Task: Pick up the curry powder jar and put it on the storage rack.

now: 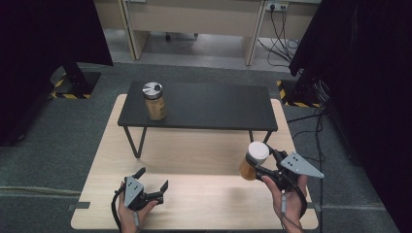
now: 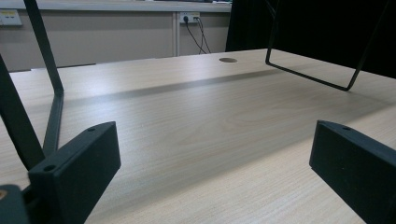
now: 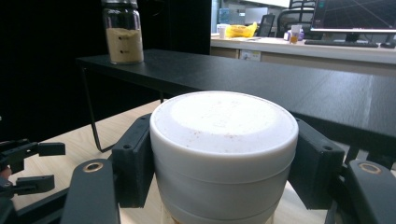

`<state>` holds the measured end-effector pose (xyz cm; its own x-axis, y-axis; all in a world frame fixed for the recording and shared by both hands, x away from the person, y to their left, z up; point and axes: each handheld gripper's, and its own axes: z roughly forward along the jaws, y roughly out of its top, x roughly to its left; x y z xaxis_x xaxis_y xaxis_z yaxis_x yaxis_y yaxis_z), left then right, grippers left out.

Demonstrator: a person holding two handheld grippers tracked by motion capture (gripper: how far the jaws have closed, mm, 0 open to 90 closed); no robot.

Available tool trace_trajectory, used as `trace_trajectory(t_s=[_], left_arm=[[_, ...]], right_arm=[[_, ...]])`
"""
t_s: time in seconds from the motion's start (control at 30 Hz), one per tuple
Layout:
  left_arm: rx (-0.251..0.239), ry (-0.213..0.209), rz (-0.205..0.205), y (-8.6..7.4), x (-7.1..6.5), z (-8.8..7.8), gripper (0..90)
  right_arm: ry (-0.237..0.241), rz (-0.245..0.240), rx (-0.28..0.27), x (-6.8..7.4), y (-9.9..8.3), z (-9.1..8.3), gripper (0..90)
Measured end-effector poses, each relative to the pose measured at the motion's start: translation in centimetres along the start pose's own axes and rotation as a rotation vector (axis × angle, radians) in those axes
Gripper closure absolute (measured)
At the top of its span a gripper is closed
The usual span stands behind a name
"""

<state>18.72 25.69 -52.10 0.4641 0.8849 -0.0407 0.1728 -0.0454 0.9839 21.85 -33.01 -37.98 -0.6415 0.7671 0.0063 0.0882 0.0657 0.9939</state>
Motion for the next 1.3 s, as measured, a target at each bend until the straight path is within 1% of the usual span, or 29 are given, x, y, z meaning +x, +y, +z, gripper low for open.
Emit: trace_trajectory(t_s=[0.2, 0.33, 0.47, 0.5, 0.63, 0.7, 0.8, 0.93, 1.0, 1.03, 1.07, 1.1, 1.23, 1.3], left_arm=[[-0.005, 0.000, -0.009, -0.1, 0.0, 0.0, 1.2], [-0.002, 0.003, -0.007, 0.0, 0.0, 0.0, 1.2], [-0.001, 0.003, -0.002, 0.0, 0.0, 0.0, 1.2], [-0.005, 0.003, -0.006, -0.1, -0.1, 0.0, 1.2], [-0.004, 0.003, -0.010, -0.1, 0.0, 0.0, 1.2], [0.001, 0.003, -0.003, 0.0, 0.0, 0.0, 1.2], [-0.002, 0.003, -0.004, 0.0, 0.0, 0.0, 1.2], [0.001, 0.003, -0.001, 0.0, 0.0, 0.0, 1.2], [0.000, 0.002, -0.001, 0.0, 0.0, 0.0, 1.2], [0.000, 0.003, -0.002, 0.0, 0.0, 0.0, 1.2], [0.000, 0.003, -0.002, 0.0, 0.0, 0.0, 1.2], [0.000, 0.003, -0.003, 0.0, 0.0, 0.0, 1.2], [0.001, 0.002, -0.002, 0.0, 0.0, 0.0, 1.2], [0.000, 0.002, -0.002, 0.0, 0.0, 0.0, 1.2]], right_arm=[[-0.001, 0.000, 0.008, 0.1, 0.4, 0.1, 34.0], [0.006, 0.003, 0.009, 0.0, 1.3, 0.0, 34.0], [0.011, -0.009, 0.004, -0.1, 2.7, -0.1, 34.0], [0.011, -0.012, 0.001, -0.2, 3.1, -0.1, 34.0], [0.010, -0.029, -0.006, -0.8, 4.9, 0.3, 34.0], [0.008, -0.036, -0.008, -1.1, 5.6, 0.5, 34.0], [0.010, -0.041, -0.010, -1.5, 6.7, 0.9, 34.0], [0.012, -0.042, -0.016, -2.3, 8.1, 1.5, 34.0], [0.011, -0.043, -0.018, -2.4, 8.3, 1.7, 34.0], [0.007, -0.045, -0.021, -2.7, 9.0, 2.2, 34.0], [0.007, -0.045, -0.021, -2.7, 9.0, 2.2, 34.0], [0.005, -0.051, -0.027, -3.0, 9.8, 2.7, 34.0], [-0.006, -0.061, -0.038, -3.6, 11.5, 4.1, 34.0], [-0.014, -0.055, -0.047, -4.0, 12.1, 4.9, 34.0]])
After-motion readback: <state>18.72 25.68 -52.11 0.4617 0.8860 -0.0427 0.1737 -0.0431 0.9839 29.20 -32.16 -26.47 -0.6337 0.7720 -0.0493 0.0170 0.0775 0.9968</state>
